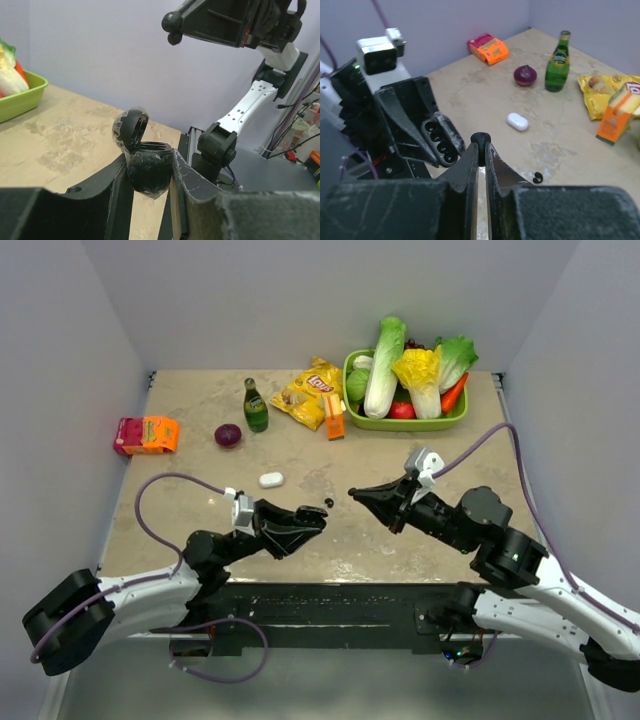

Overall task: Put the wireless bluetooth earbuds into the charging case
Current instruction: Pick up the earbud from the center of the board, then place the earbud in the charging case.

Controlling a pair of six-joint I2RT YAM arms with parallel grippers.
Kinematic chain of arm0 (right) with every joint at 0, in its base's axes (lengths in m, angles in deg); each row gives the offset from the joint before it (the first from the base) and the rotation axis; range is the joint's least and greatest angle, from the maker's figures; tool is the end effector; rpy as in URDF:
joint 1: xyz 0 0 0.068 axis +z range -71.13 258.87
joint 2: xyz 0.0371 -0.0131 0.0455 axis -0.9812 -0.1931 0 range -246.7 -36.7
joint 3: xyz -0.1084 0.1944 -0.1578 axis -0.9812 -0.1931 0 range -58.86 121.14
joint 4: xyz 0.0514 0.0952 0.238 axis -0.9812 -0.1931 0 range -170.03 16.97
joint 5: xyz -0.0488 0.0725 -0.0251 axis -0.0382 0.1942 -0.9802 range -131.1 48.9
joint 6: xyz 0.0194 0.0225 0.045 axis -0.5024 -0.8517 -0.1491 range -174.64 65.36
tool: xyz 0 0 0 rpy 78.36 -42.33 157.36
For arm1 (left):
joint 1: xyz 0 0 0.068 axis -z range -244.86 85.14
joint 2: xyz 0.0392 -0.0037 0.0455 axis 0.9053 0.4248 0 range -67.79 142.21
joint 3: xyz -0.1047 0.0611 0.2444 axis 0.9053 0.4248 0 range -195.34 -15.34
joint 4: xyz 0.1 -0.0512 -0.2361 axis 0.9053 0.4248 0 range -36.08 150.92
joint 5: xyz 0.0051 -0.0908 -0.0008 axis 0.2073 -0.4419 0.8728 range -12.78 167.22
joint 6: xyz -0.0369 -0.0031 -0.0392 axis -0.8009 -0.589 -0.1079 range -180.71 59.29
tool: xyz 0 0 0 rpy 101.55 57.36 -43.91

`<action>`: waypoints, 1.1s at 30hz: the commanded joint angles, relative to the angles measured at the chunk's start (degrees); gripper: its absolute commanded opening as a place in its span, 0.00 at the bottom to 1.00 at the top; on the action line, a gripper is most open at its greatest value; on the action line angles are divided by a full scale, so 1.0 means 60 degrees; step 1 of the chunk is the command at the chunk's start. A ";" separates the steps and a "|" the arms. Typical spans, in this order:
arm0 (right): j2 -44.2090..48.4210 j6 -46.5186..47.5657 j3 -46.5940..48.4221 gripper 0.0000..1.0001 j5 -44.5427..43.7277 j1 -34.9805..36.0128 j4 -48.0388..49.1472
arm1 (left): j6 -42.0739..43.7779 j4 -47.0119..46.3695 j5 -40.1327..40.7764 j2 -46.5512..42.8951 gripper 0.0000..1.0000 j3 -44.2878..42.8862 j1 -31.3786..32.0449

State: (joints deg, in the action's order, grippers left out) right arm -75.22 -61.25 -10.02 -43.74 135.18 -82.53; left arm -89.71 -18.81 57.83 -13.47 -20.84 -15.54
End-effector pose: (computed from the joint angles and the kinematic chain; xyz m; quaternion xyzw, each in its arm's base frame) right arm 0.0864 0.1266 0.3825 -0.2801 0.6437 0.3578 0.6157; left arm 0.1024 -0.1373 0.2266 0.2339 0.5041 -0.5930 0.5827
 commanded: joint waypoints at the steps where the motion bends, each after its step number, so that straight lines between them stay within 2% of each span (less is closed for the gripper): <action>1: -0.0186 0.0662 0.0707 0.00 0.2092 0.0121 -0.0438 | -0.0249 -0.1692 -0.1436 0.0276 0.00 -0.0943 -0.0251; 5: -0.0391 0.0881 0.0854 0.00 0.2534 0.0399 -0.0775 | -0.0616 -0.1502 -0.2317 0.0510 0.00 -0.1383 -0.0616; 12: -0.0728 0.1058 0.1001 0.00 0.1729 0.1336 -0.1142 | -0.0924 -0.0813 -0.3606 0.0760 0.00 -0.2189 -0.0837; 33: -0.1006 0.1043 0.0957 0.00 0.1303 0.1513 -0.0951 | -0.1452 -0.1413 -0.4237 0.1170 0.00 -0.2087 -0.0823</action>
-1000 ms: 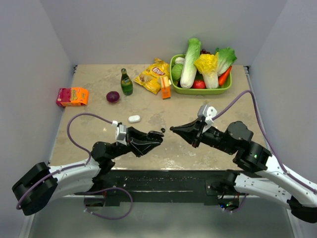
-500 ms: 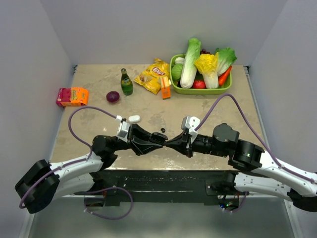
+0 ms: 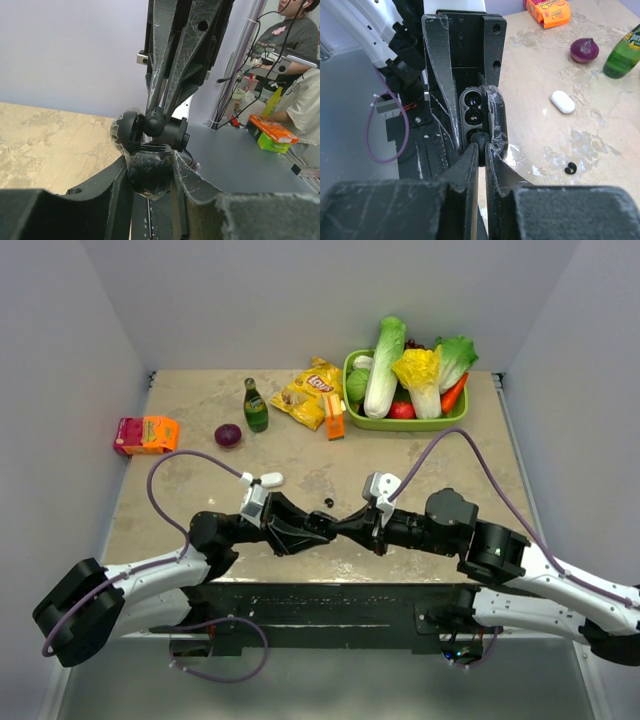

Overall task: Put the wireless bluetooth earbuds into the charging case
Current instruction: Place the earbud in the charging case.

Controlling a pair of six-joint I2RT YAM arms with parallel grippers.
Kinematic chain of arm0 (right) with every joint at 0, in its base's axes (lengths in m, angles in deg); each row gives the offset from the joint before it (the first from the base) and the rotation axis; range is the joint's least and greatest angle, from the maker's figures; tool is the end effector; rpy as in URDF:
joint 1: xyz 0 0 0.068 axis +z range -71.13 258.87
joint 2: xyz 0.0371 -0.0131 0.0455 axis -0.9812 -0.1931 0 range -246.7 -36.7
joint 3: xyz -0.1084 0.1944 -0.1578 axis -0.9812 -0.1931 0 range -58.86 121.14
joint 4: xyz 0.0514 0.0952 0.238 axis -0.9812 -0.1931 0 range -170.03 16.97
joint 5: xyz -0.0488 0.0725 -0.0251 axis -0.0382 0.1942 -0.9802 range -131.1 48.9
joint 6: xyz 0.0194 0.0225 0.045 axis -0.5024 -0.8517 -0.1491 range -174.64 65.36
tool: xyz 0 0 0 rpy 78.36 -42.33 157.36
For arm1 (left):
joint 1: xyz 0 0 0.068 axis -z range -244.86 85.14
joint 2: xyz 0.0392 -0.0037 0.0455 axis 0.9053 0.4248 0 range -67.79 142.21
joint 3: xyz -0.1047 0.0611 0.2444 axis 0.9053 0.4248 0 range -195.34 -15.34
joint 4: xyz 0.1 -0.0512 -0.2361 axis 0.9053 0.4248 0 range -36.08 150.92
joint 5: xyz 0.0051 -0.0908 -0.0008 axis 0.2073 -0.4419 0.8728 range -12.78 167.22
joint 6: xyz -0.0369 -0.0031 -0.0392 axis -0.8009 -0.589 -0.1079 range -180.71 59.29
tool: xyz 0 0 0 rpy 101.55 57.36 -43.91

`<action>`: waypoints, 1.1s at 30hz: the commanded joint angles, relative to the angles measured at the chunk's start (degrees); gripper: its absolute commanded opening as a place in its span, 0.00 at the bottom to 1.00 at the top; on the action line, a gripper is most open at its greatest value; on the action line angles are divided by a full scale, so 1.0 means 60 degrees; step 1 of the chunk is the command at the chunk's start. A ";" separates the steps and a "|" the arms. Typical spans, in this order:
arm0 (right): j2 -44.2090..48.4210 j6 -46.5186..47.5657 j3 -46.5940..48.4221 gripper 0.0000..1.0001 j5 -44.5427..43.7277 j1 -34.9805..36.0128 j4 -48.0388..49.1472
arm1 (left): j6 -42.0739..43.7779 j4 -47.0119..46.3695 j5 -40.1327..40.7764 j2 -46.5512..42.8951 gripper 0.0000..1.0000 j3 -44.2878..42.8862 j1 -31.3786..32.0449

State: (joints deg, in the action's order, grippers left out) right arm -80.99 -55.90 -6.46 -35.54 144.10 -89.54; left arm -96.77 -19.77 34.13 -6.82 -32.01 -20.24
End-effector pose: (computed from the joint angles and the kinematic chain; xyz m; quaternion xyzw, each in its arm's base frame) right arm 0.0695 0.1588 0.3759 -0.4274 0.6245 0.3885 0.5257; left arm 0.1226 -0.1553 0.2652 0.3513 0.4443 -0.6611 0.4921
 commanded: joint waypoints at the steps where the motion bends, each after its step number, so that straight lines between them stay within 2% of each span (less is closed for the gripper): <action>1: -0.0074 0.0136 0.0363 0.00 -0.0063 0.0026 0.0203 | -0.0304 -0.1311 -0.0332 0.0077 0.00 -0.0240 -0.0054; 33: -0.0411 0.0166 0.0465 0.00 0.0172 0.0524 -0.0500 | -0.0451 -0.1620 -0.0699 -0.0069 0.00 -0.0445 -0.0054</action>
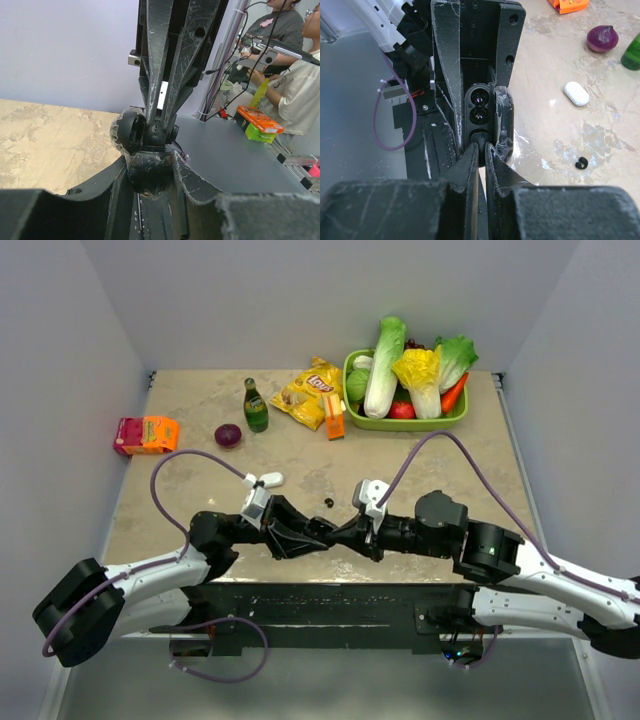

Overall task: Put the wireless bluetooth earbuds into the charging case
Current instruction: Place the earbud in the charging case.

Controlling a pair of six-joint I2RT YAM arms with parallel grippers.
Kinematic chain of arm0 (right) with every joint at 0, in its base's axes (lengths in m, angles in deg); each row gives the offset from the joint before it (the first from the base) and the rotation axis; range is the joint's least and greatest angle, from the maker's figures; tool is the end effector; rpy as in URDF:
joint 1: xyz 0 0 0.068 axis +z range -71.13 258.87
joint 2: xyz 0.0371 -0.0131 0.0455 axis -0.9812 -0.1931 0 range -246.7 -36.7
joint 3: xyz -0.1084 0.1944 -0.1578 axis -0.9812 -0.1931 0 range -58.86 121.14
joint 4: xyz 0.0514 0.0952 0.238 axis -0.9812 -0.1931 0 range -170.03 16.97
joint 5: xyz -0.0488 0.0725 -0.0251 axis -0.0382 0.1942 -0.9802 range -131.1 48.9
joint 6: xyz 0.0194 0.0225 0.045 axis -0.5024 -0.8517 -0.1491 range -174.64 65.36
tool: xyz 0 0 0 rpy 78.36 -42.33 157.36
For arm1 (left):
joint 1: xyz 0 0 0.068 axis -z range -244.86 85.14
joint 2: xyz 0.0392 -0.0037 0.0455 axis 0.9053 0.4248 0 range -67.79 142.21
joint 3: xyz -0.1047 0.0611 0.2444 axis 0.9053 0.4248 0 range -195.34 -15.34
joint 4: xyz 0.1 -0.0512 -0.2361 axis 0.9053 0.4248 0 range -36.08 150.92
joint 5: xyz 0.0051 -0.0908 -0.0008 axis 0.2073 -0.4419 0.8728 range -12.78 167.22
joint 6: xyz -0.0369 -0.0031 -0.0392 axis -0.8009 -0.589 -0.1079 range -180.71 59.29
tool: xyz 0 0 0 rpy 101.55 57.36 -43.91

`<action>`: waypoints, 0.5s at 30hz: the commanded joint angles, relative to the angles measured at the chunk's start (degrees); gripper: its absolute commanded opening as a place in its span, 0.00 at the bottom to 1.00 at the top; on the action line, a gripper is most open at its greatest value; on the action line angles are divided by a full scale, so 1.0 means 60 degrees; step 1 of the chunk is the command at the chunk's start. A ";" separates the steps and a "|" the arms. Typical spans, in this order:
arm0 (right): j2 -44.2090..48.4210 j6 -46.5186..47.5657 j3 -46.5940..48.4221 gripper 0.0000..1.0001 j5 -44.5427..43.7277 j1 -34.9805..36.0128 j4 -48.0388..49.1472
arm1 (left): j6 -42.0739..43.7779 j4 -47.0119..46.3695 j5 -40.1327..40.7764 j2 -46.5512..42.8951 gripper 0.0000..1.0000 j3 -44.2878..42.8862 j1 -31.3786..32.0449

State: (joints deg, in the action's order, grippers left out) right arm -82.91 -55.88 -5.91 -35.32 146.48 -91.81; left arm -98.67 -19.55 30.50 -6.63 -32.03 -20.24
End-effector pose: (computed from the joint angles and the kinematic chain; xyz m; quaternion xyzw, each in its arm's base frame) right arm 0.0655 0.1683 0.3697 -0.4515 0.6324 0.3875 0.4960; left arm 0.1210 -0.1559 0.2636 0.3682 0.4452 -0.6732 0.4615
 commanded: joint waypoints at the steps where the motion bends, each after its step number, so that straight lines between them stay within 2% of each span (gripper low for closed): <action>1: -0.0076 0.0147 0.0345 0.00 0.0135 0.0156 -0.0106 | -0.0149 -0.1642 -0.0080 -0.0102 0.00 -0.0456 -0.0054; 7: -0.0178 0.0162 0.0360 0.01 -0.0011 0.0186 -0.0106 | -0.0134 -0.1627 -0.0094 -0.0087 0.00 -0.0500 -0.0054; 11: 0.0055 0.0030 0.0374 0.28 -0.0552 0.0201 -0.0048 | -0.0134 -0.1612 -0.0080 -0.0102 0.00 -0.0485 -0.0054; 15: 0.0406 -0.0204 0.0331 0.40 -0.1182 0.0201 0.0245 | 0.0085 -0.1349 0.0066 -0.0160 0.00 -0.0383 -0.0040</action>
State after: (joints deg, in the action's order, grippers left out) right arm -82.98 -56.38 -5.61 -37.38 147.68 -91.99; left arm -98.65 -19.29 30.57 -6.63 -32.62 -20.44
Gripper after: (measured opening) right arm 0.358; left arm 0.345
